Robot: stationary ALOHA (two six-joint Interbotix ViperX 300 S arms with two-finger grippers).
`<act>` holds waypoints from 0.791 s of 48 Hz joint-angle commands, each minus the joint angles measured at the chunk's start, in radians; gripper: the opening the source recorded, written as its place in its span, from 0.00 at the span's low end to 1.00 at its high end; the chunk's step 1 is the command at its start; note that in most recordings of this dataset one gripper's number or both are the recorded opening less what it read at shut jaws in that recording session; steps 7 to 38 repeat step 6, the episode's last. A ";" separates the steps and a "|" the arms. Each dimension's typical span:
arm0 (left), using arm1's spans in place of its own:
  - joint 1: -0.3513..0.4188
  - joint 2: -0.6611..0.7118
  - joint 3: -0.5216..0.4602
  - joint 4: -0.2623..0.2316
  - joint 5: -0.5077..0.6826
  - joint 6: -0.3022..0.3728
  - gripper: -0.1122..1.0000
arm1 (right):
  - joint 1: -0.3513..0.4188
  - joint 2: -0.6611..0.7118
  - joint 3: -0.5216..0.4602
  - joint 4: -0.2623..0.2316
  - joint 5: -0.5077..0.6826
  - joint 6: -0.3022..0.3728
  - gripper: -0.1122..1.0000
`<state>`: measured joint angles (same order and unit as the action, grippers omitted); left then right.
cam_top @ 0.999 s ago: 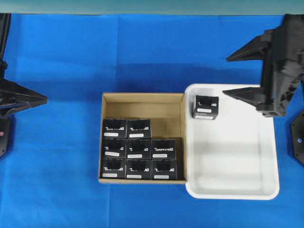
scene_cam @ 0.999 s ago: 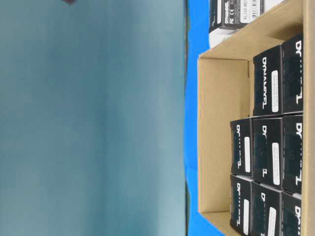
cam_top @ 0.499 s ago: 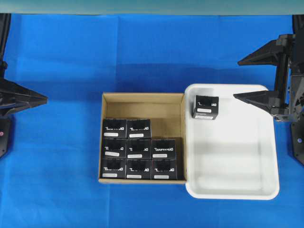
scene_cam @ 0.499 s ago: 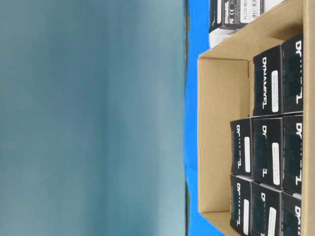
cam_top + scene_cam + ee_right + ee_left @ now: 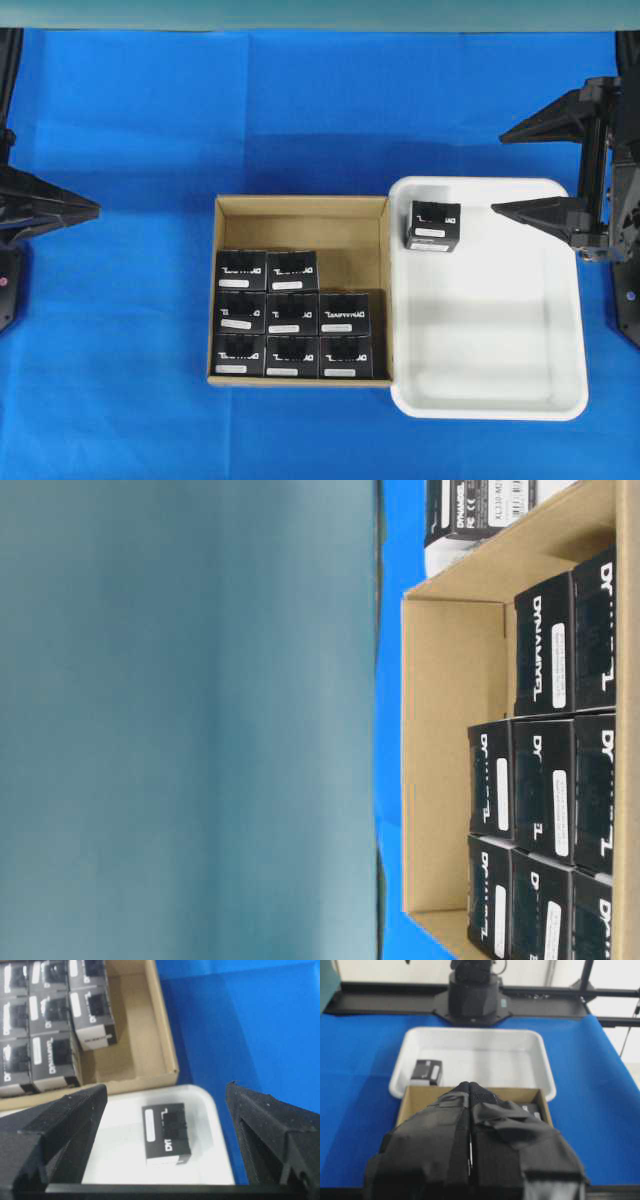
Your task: Pick the box from inside the cardboard box.
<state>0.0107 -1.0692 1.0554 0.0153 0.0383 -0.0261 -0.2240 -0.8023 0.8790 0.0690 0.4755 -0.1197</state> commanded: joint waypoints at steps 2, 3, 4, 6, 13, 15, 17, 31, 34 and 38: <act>-0.002 0.008 -0.029 0.002 -0.005 0.002 0.05 | 0.002 0.002 -0.008 0.003 -0.009 0.002 0.97; -0.002 0.008 -0.029 0.002 -0.005 0.002 0.05 | 0.002 0.002 -0.008 0.003 -0.009 0.002 0.97; -0.002 0.008 -0.029 0.002 -0.005 0.002 0.05 | 0.002 0.002 -0.008 0.003 -0.009 0.002 0.97; -0.002 0.008 -0.029 0.002 -0.005 0.002 0.05 | 0.002 0.002 -0.008 0.003 -0.009 0.002 0.97; -0.002 0.008 -0.029 0.002 -0.005 0.002 0.05 | 0.002 0.002 -0.008 0.003 -0.009 0.002 0.97; -0.002 0.008 -0.029 0.002 -0.005 0.002 0.05 | 0.002 0.002 -0.008 0.003 -0.009 0.002 0.97; -0.002 0.008 -0.029 0.002 -0.005 0.002 0.05 | 0.002 0.002 -0.008 0.003 -0.009 0.002 0.97; -0.002 0.008 -0.029 0.002 -0.005 0.002 0.05 | 0.002 0.002 -0.008 0.003 -0.009 0.002 0.97; -0.002 0.008 -0.029 0.002 -0.005 0.002 0.05 | 0.002 0.002 -0.008 0.003 -0.009 0.002 0.97; -0.002 0.008 -0.029 0.002 -0.005 0.002 0.05 | 0.002 0.002 -0.008 0.003 -0.009 0.002 0.97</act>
